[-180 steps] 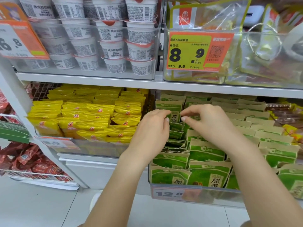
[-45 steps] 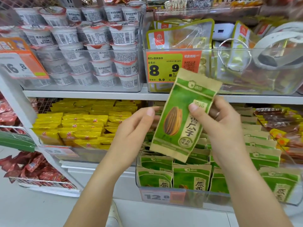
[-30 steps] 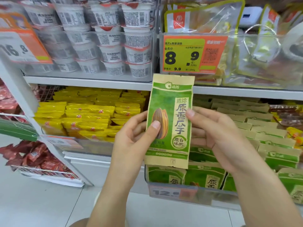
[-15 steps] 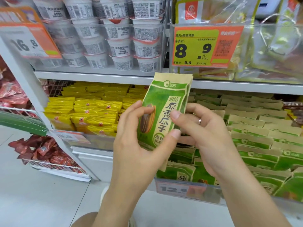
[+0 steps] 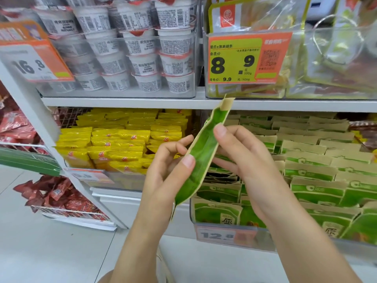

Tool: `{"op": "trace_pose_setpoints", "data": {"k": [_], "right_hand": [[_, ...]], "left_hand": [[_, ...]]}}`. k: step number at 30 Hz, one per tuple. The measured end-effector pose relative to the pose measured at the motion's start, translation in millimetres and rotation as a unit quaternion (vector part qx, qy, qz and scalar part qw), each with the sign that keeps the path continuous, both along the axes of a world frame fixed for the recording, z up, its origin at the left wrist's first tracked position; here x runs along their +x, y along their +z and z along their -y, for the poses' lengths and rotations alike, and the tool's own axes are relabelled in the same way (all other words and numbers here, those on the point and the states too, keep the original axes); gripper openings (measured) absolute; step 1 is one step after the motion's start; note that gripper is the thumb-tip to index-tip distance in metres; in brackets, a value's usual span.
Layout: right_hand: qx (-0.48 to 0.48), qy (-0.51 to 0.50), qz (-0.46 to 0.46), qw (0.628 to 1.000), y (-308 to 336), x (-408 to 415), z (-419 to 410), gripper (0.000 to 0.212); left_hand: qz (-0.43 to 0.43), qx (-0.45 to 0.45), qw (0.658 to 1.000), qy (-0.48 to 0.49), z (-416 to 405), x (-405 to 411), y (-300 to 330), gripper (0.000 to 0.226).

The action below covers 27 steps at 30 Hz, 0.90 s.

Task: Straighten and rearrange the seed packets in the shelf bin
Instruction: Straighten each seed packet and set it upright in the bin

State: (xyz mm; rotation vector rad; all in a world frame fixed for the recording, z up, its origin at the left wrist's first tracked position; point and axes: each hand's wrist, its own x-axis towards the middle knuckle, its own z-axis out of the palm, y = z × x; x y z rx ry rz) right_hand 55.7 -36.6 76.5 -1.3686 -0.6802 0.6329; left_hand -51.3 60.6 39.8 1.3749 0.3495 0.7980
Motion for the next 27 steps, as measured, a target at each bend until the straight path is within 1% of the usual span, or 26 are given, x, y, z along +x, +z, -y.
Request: {"op": "trace_pose_setpoints", "data": {"k": [4, 7, 9, 11, 13, 15, 19, 22, 24, 27], "right_hand": [[0.003, 0.008, -0.002, 1.000, -2, 1, -1, 0.042], [0.014, 0.004, -0.001, 1.000, -1, 1, -1, 0.029], [0.028, 0.002, -0.014, 0.999, -1, 2, 0, 0.024], [0.031, 0.007, -0.018, 0.999, -1, 2, 0, 0.026], [0.023, 0.019, -0.005, 1.000, -2, 1, 0, 0.029], [0.018, 0.042, 0.006, 0.999, -3, 1, 1, 0.034], [-0.015, 0.098, 0.018, 0.995, -5, -1, 2, 0.041], [-0.040, 0.140, 0.014, 0.989, -11, -5, -1, 0.047], [-0.060, 0.154, 0.032, 0.986, -14, -8, -5, 0.050], [-0.070, 0.164, 0.033, 0.983, -14, -8, -4, 0.043]], "left_hand": [[-0.005, 0.005, 1.000, -0.018, -7, -1, -5, 0.039], [-0.019, 0.015, 0.998, -0.053, -10, -2, -7, 0.036], [-0.044, 0.038, 0.995, -0.087, -11, -4, -5, 0.048], [-0.053, 0.044, 0.992, -0.102, -12, -8, -3, 0.062], [-0.046, 0.033, 0.995, -0.085, -15, -12, -1, 0.069], [-0.031, 0.016, 0.998, -0.046, -18, -13, 0, 0.071], [0.020, -0.059, 0.998, 0.029, -20, -9, -1, 0.072], [0.057, -0.093, 0.993, 0.054, -20, -4, -1, 0.080], [0.072, -0.099, 0.991, 0.060, -19, -2, -2, 0.080], [0.079, -0.107, 0.989, 0.060, -17, 1, -3, 0.091]]}}
